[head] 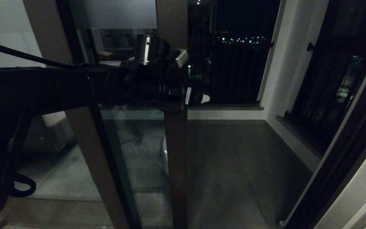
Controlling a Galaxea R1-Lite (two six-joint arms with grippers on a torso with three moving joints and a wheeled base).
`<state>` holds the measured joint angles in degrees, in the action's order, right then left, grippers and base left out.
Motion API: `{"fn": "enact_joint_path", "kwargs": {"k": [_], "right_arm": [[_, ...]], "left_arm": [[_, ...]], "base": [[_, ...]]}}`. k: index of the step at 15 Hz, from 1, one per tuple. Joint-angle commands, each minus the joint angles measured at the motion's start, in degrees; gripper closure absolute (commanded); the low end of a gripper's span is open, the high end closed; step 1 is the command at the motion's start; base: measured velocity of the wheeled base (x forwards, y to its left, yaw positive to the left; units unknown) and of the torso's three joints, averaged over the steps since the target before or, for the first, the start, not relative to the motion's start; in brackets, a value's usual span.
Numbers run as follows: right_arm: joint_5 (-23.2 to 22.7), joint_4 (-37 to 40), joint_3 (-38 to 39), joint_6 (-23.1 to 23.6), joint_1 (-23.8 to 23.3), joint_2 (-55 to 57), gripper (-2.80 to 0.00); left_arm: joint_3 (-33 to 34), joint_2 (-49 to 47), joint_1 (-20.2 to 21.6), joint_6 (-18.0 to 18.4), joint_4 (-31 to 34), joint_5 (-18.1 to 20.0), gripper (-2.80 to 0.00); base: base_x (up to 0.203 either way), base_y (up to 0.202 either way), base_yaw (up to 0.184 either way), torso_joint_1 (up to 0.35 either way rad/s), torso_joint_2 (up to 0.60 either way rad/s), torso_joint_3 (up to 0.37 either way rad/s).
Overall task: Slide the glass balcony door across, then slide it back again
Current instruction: Close the slid door
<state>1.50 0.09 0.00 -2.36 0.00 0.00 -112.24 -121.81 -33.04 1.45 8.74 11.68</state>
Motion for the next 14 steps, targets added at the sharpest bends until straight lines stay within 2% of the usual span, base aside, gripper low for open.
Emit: {"fn": "enact_joint_path", "kwargs": {"k": [1,10,14], "right_arm": [[0.0,0.0,0.0,0.0,0.0,0.0,0.0],[0.0,0.0,0.0,0.0,0.0,0.0,0.0],[0.1,0.0,0.0,0.0,0.0,-0.1,0.0]], "left_arm": [[0.0,-0.1,-0.4,0.0,0.0,0.3,-2.8],[-0.6,-0.6,-1.1,0.0,-0.1,0.2,-2.8],[-0.5,-2.5,-1.9,0.0,-6.8,-1.4,-2.8]], "base": [[0.0,0.0,0.0,0.0,0.0,0.0],[0.0,0.0,0.0,0.0,0.0,0.0],[0.0,0.0,0.0,0.0,0.0,0.0]]}}
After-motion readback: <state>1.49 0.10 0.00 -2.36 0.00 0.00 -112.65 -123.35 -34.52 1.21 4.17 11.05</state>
